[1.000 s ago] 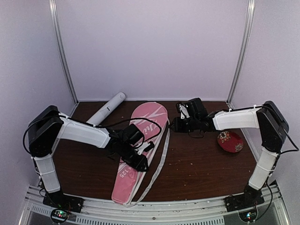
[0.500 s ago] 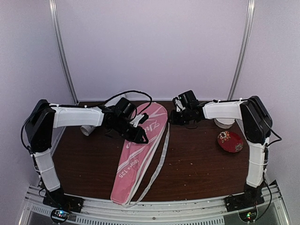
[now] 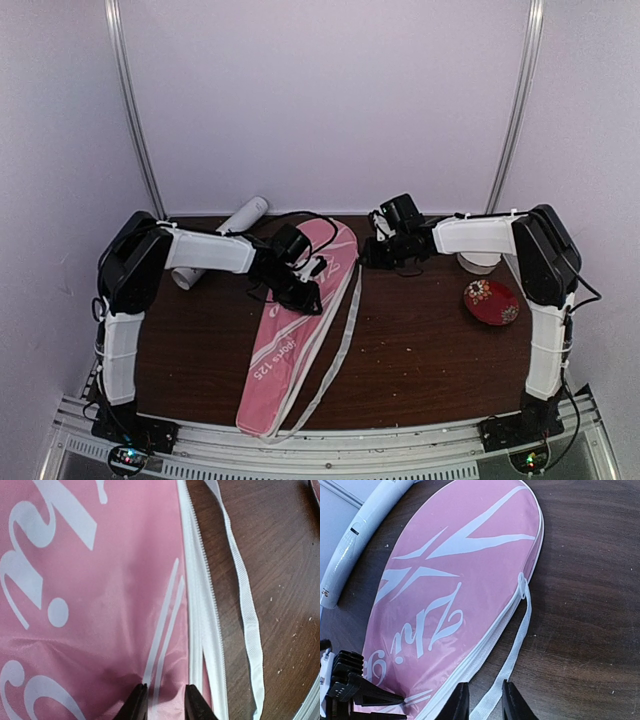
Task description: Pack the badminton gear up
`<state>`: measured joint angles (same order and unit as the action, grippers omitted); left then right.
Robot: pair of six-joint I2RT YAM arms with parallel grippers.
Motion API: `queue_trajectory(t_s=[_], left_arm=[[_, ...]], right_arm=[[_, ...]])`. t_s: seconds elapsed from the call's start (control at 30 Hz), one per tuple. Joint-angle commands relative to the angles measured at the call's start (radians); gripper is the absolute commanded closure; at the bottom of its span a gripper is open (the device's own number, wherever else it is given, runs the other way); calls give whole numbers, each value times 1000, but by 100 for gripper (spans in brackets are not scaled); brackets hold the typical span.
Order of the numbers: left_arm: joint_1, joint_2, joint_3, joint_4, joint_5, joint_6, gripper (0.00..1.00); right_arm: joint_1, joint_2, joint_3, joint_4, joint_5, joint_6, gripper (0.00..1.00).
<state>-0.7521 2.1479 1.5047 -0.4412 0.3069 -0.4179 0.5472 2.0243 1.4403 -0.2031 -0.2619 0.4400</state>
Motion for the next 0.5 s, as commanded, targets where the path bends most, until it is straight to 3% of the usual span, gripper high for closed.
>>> queue_trajectory(t_s=[0.0, 0.2, 0.47], left_arm=[[-26, -9, -68, -2, 13, -17, 72], [-53, -42, -200, 68, 52, -55, 75], [-64, -54, -249, 87, 66, -51, 75]], right_arm=[[-6, -21, 40, -70, 52, -52, 75], [-6, 10, 111, -158, 95, -108, 74], [-7, 102, 240, -226, 99, -119, 72]])
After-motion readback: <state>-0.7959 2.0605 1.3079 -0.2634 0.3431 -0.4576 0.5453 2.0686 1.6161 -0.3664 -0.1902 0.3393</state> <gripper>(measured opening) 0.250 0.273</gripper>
